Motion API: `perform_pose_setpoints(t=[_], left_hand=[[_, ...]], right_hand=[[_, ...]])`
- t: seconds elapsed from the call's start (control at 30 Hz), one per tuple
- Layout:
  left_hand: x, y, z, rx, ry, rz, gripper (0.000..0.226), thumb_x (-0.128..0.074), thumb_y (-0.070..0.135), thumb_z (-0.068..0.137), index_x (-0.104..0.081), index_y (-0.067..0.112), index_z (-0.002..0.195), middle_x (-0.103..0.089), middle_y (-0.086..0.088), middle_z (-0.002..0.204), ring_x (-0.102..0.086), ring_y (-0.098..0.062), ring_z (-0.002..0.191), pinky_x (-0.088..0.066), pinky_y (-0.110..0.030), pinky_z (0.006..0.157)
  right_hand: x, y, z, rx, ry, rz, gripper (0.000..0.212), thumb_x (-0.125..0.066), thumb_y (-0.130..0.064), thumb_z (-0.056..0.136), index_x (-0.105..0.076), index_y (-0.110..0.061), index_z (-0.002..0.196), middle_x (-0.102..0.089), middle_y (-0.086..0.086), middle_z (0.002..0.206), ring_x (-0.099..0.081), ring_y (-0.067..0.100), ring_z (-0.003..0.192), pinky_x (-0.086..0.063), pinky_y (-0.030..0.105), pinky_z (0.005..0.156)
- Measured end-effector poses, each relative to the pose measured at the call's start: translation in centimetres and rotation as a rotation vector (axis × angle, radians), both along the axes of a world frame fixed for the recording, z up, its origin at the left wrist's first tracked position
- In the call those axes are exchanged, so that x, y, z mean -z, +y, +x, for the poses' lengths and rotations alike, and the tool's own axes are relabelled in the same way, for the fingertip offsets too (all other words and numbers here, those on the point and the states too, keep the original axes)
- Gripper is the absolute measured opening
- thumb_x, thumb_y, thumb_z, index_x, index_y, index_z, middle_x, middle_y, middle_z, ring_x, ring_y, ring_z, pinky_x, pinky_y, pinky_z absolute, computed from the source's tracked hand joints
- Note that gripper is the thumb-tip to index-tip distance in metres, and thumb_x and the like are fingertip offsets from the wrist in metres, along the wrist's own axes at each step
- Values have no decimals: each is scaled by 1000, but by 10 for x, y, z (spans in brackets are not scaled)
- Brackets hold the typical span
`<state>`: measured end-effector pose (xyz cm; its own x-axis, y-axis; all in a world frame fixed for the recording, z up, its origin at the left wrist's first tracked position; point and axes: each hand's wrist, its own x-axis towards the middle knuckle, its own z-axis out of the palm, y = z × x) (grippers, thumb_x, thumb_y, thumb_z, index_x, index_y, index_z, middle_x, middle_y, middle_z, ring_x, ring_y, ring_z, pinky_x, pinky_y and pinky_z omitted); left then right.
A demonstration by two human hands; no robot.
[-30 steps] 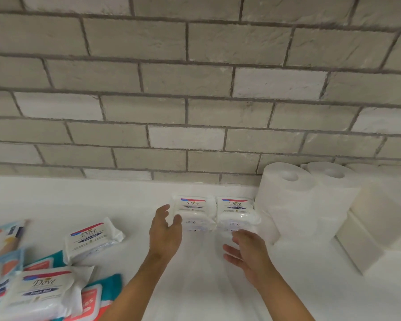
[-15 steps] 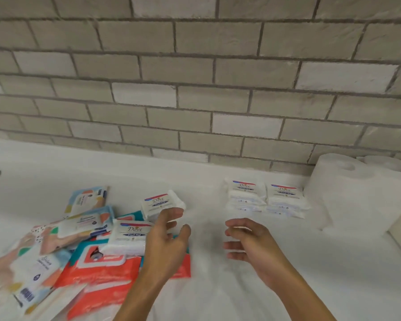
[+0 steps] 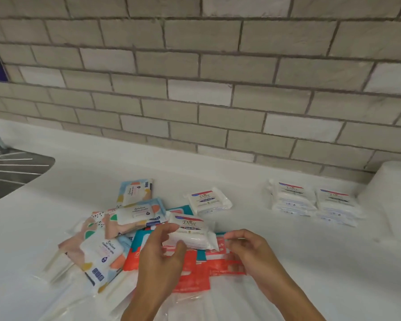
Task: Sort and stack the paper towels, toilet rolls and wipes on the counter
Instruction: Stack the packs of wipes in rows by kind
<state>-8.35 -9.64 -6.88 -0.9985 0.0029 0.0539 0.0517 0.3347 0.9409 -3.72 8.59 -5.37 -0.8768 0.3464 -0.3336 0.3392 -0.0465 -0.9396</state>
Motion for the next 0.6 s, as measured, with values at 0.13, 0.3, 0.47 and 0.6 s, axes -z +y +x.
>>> perform_pose_setpoints(t=[0.13,0.3,0.47,0.6], left_hand=[[1,-16,-19,23,31,-25,33,-66,11,88,-57,37,107,-61,13,115,-62,-11,100,-56,-26,74],[14,-25,-43,86,18,-188,34,-66,21,89,-55,34,118,-57,9,122,-65,-16,99,-62,-33,71],[25,-19,-55,107,2,-459,55,-56,46,90,-48,26,140,-63,4,130,-56,-22,120,-45,-46,101],[24,-13,-50,144,-67,-602,59,-41,53,96,-35,28,149,-53,6,142,-31,-27,142,-26,-50,114]], right_hand=[[10,-15,-23,7,-27,272,12,-61,-18,94,-65,-25,102,-64,-4,106,-65,9,87,-54,19,62],[30,-21,-60,-41,-115,544,30,-65,-32,90,-53,-28,117,-53,3,125,-59,15,103,-58,26,75],[30,-30,-81,-134,-267,678,58,-49,-57,92,-39,-22,137,-53,4,134,-39,25,128,-42,39,102],[30,-44,-82,-181,-326,792,61,-45,-65,91,-42,-23,135,-53,2,134,-34,26,132,-34,40,106]])
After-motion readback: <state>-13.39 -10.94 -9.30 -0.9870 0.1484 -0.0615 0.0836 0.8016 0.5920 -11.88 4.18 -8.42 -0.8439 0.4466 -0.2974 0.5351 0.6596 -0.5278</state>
